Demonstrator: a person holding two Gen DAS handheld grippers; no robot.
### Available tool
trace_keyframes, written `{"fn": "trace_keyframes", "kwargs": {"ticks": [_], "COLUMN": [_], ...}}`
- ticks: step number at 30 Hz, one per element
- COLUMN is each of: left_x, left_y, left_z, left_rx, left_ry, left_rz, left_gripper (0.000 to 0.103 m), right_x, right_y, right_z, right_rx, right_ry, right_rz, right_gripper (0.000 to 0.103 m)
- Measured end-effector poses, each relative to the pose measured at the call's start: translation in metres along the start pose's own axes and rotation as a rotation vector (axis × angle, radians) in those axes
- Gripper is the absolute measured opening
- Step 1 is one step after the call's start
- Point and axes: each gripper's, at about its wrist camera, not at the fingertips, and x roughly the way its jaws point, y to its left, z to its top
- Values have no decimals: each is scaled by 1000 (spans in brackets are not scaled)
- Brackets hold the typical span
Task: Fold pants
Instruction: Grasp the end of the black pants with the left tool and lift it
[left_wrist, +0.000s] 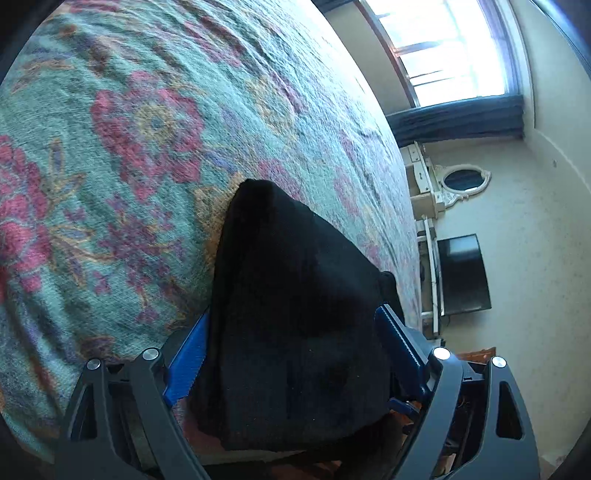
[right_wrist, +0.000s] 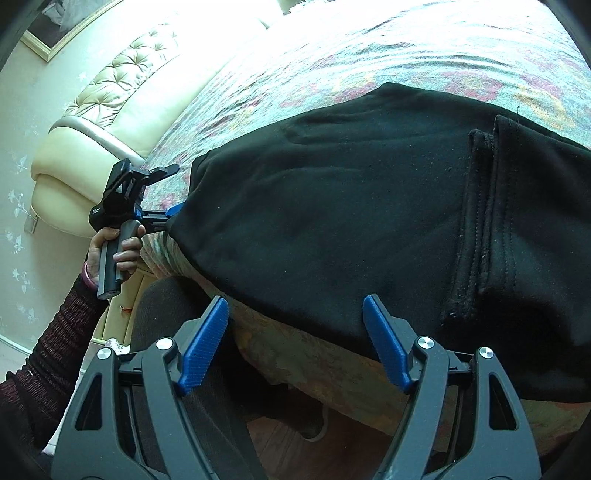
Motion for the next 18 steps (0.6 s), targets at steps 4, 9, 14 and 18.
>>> {"fn": "trace_keyframes", "kwargs": {"ticks": [4, 9, 14, 18], "left_x": [13, 12, 7, 0], "left_y": [-10, 16, 21, -7], "left_z": [2, 6, 0, -2], "left_rx": [4, -100, -171, -164], "left_ry": [26, 47, 24, -11], "left_rz": [2, 20, -84, -176], "left_gripper": [84, 27, 17, 16], "right_x": [1, -7, -12, -18], "right_y": [1, -5, -13, -19], "right_z": [-3, -9, -11, -11], "right_rx": [1, 35, 62, 78], "right_ry": [-2, -22, -34, -51], "right_rz": [7, 35, 45, 41], "right_gripper": [75, 75, 75, 75]}}
